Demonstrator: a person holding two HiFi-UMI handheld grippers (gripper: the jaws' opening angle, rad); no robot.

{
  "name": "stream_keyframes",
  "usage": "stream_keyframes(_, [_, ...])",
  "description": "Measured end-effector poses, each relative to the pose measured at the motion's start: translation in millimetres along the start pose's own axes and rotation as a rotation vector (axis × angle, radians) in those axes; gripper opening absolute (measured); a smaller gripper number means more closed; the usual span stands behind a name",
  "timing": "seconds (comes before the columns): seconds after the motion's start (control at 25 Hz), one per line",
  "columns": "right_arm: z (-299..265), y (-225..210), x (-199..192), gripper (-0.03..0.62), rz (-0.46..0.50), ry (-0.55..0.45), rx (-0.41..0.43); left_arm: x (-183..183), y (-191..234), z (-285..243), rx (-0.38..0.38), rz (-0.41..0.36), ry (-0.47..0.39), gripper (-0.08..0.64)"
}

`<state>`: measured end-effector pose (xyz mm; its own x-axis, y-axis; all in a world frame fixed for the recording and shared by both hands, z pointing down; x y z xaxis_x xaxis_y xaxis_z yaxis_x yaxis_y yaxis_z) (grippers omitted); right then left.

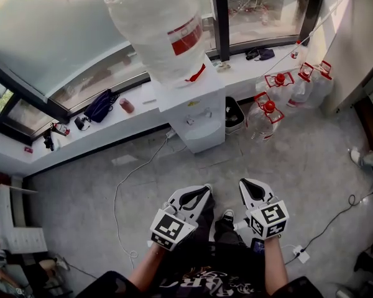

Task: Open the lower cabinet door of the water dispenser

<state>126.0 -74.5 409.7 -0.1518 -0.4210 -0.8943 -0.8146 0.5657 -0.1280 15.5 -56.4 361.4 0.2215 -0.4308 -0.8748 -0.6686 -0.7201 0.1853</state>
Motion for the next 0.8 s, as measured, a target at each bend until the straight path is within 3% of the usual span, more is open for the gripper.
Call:
stream_keyframes(0.2, [-40, -34, -2, 0.015, 0.005, 0.017, -0.036, 3, 43, -33, -0.042, -0.065, 0.015, 0.020])
stream_keyframes(0.36, [-87, -69, -18, 0.015, 0.026, 0.037, -0.035, 0, 78, -68, -0.056, -0.073, 0.021, 0.020])
stream_keyframes(0.64, [-193, -129, -93, 0.022, 0.058, 0.117, 0.013, -41, 129, -143, -0.105, -0.056, 0.059, 0.020])
stream_keyframes(0.8, [-252, -153, -150, 0.064, 0.084, 0.156, 0.055, -81, 152, -188, -0.152, -0.060, 0.077, 0.020])
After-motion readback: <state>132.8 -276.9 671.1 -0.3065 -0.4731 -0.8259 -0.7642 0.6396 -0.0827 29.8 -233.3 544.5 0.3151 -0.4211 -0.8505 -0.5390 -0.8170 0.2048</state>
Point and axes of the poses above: the fingertips, and each gripper's own axes: z backward along the fingers, y to its left, x out of its top, the point moved 1 cm from there along z, backward along the fingers, and after that the axes turned 7 degrees about z, right-handed, at the moved point
